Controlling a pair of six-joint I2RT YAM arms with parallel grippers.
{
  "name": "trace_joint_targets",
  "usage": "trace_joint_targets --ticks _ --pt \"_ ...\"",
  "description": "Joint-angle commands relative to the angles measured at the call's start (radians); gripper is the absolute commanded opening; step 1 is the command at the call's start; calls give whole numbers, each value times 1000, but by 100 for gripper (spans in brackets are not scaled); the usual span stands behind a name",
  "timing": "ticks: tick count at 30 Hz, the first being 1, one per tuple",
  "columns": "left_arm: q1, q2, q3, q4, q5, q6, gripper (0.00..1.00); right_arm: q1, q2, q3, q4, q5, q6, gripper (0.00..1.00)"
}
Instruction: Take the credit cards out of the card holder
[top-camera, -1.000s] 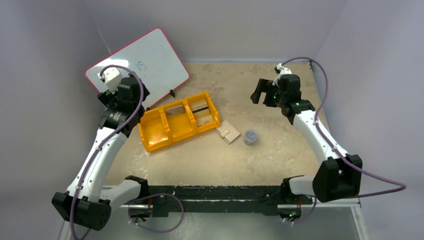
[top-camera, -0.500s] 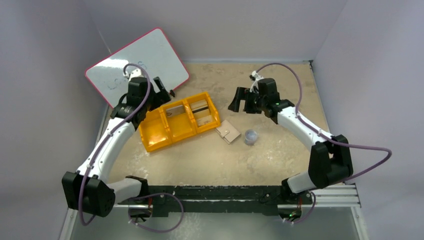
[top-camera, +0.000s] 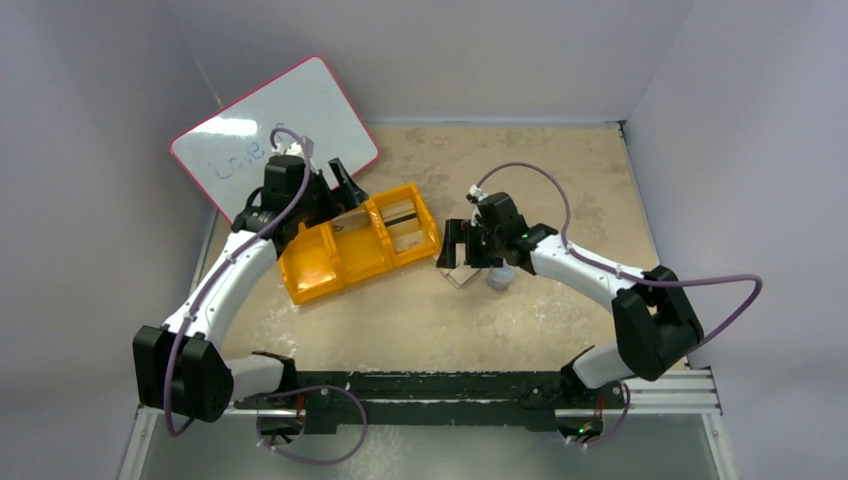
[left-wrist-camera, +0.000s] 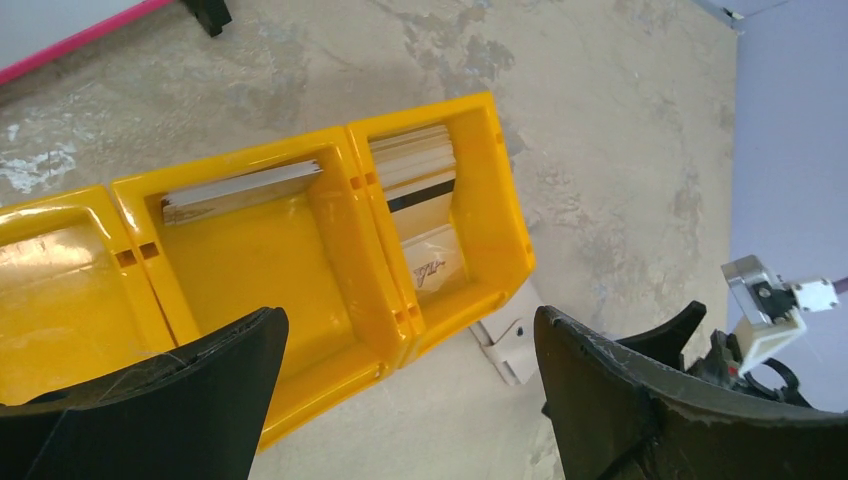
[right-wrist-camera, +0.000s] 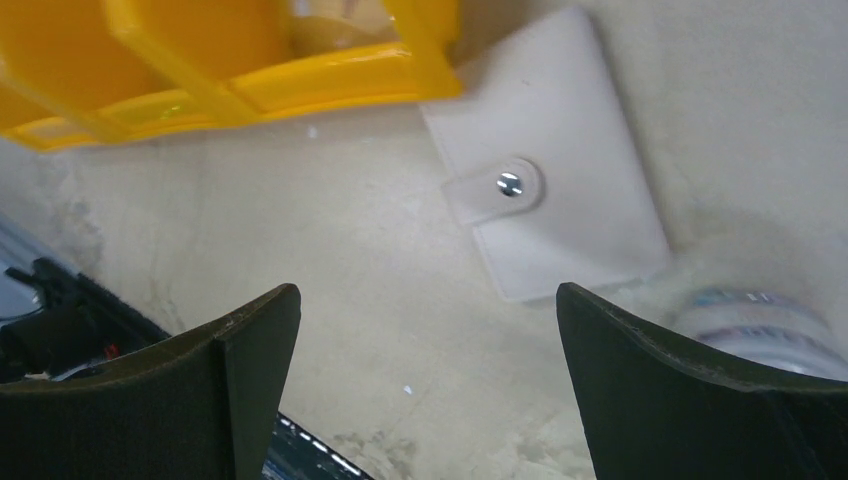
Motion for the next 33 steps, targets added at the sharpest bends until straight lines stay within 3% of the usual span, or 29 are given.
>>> trace_joint_targets --ticks 1,5,9,11,14,20,25,28,33 --pt "9 -21 2 64 43 -12 94 -5 -38 -24 -94 203 107 100" --pt "9 -24 3 65 59 -7 94 -56 -40 -38 -143 409 144 100" --pt "9 -29 -5 67 62 -9 94 -203 -20 -34 -162 417 148 100" --pt "9 -33 -7 64 65 -12 94 -216 -25 -17 -149 450 122 100" --pt "7 -42 -17 65 63 -13 94 -214 -26 37 -96 414 8 100" --pt "7 -54 -23 67 59 -13 91 -182 26 34 108 27 -98 94" --pt "7 -89 -22 37 33 -1 91 -134 179 126 73 88 -138 81" --pt "7 -114 -34 26 19 2 91 -120 249 147 74 22 -176 74" --pt "8 -149 -50 2 12 5 91 -48 260 105 49 56 -207 65"
